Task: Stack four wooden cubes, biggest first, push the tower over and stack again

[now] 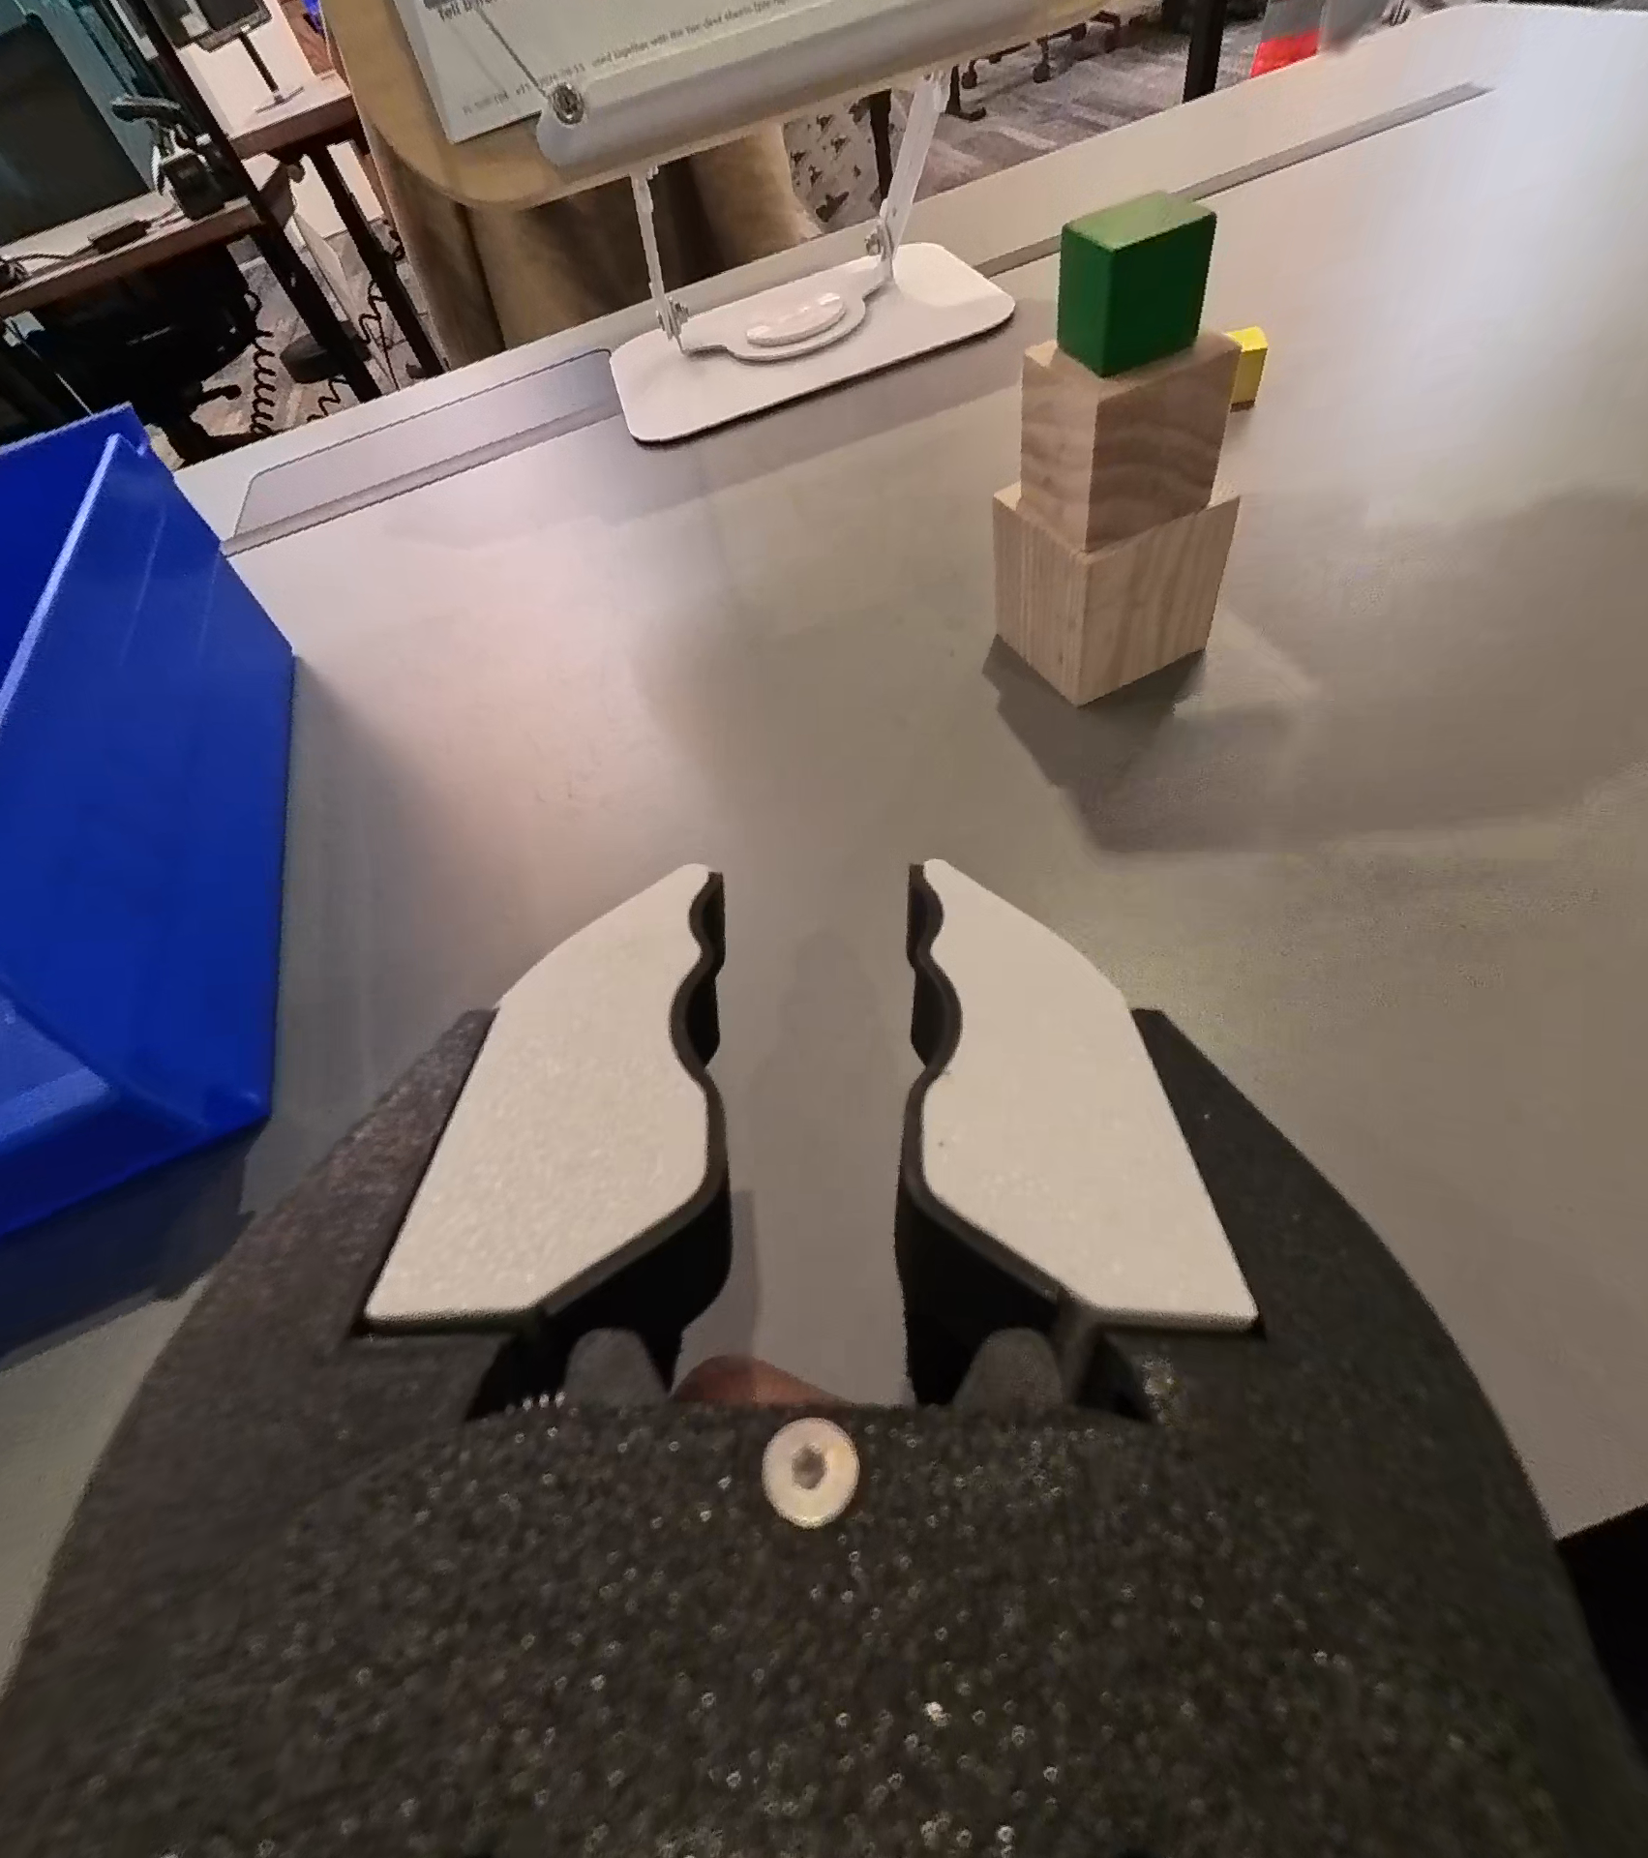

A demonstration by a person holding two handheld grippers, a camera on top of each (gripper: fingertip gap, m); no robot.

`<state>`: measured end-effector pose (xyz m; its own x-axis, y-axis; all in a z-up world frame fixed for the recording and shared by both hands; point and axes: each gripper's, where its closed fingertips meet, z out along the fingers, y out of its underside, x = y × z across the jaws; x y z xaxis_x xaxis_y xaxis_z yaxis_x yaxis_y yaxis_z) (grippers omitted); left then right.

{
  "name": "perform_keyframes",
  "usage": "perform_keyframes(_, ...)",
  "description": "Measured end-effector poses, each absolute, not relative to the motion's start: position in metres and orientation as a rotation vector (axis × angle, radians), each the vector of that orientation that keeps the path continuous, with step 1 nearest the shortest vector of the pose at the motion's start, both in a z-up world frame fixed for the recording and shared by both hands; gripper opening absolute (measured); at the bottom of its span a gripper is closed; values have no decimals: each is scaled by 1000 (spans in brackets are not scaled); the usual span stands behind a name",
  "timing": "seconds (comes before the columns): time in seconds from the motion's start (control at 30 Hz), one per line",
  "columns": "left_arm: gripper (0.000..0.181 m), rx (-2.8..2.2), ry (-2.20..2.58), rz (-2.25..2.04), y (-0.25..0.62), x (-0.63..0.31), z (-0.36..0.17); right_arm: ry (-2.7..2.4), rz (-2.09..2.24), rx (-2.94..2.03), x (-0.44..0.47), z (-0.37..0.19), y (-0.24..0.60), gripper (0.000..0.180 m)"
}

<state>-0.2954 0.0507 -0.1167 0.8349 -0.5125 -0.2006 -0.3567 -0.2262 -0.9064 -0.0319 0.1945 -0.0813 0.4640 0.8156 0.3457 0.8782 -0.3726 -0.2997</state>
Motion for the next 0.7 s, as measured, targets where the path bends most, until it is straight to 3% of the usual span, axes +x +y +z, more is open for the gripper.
perform_keyframes(0.13,35,-1852,656,-177,52,-295,-119,-1322,-115,-2384,2,-144,212,57)
perform_keyframes(0.33,35,-1868,651,-183,54,-296,-123,-1255,101,-2426,-1,-168,219,54)
perform_keyframes(0.43,35,-1872,656,-181,55,-296,-125,-1327,60,-2455,1,-178,216,29)
perform_keyframes(0.47,35,-1873,658,-181,55,-295,-125,-1338,44,-2440,-1,-177,218,21)
perform_keyframes(0.7,35,-1864,658,-180,53,-295,-123,-1446,16,-2173,-65,-88,198,21)
